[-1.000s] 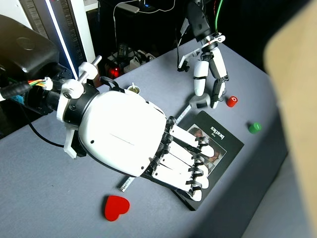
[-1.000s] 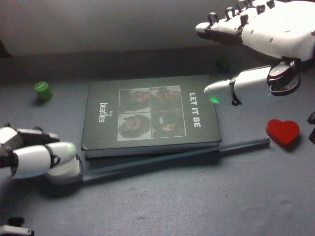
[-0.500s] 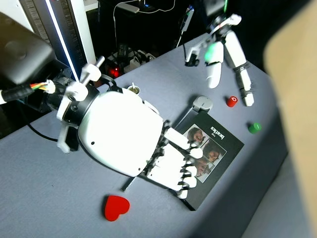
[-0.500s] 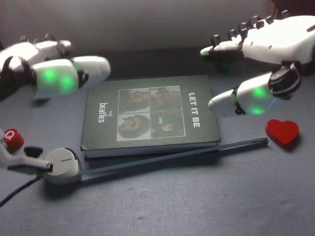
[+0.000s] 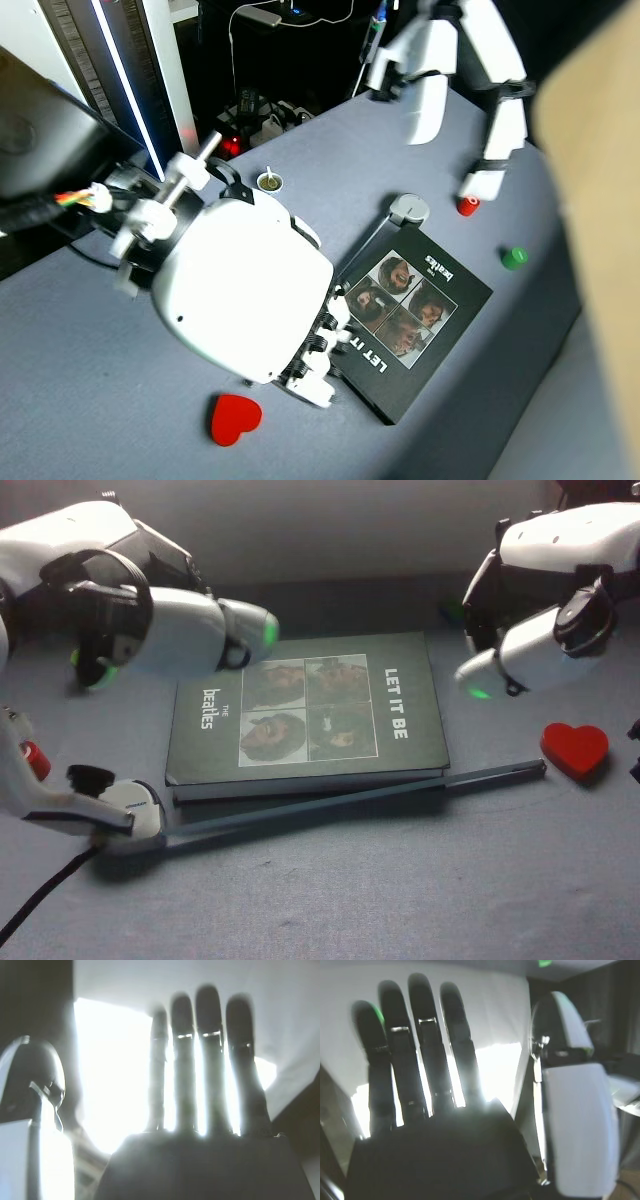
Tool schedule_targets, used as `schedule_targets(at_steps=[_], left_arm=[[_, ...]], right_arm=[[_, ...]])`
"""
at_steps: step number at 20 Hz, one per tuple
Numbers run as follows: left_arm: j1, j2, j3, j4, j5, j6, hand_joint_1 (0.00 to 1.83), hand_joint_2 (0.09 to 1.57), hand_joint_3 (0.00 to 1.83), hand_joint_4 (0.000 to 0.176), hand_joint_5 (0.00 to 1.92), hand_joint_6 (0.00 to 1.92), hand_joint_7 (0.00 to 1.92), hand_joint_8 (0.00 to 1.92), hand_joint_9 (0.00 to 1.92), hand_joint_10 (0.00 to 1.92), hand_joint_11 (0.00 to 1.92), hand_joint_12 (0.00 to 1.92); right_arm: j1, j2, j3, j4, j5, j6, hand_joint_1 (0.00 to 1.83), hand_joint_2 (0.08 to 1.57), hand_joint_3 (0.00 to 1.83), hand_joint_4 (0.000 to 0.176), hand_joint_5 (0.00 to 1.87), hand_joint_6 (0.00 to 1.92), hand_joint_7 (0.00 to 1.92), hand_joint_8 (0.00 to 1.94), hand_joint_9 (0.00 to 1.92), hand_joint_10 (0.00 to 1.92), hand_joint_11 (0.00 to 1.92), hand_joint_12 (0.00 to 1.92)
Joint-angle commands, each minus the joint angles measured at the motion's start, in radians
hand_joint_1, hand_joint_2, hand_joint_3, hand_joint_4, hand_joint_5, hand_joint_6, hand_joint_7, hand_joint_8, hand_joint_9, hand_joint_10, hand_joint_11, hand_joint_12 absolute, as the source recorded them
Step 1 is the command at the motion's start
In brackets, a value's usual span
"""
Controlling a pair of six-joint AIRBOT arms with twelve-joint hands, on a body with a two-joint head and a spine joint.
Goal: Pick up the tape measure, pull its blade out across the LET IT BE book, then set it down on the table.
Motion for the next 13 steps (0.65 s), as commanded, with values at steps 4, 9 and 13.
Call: schedule_targets(at_steps=[4,9,13], left_arm=[[-0.049,-0.045,-0.073,-0.022,-0.150,0.064,0.85,1.15,0.00,0.000,1.22,1.92,1.22,1.92,1.29,1.92,1.34,1.92],[-0.042,-0.194,-0.145,-0.054,-0.337,0.011,0.84,1.22,0.00,0.174,1.42,1.92,1.46,1.92,1.58,1.92,1.66,1.92],[0.036,-0.276,-0.160,-0.013,-0.391,-0.100,0.83,1.23,0.00,0.176,1.37,1.92,1.45,1.92,1.55,1.92,1.63,1.92]], right_arm=[[0.013,0.003,0.011,-0.027,-0.114,0.003,0.90,1.17,0.01,0.000,1.28,1.92,1.47,1.94,1.62,1.92,1.81,1.92],[0.006,0.009,0.011,-0.175,-0.119,0.120,0.88,1.30,0.01,0.176,1.29,1.92,1.51,1.94,1.66,1.92,1.82,1.92],[-0.026,0.010,0.001,-0.649,0.004,0.457,0.87,1.34,0.01,0.176,1.28,1.92,1.50,1.94,1.67,1.92,1.82,1.92]])
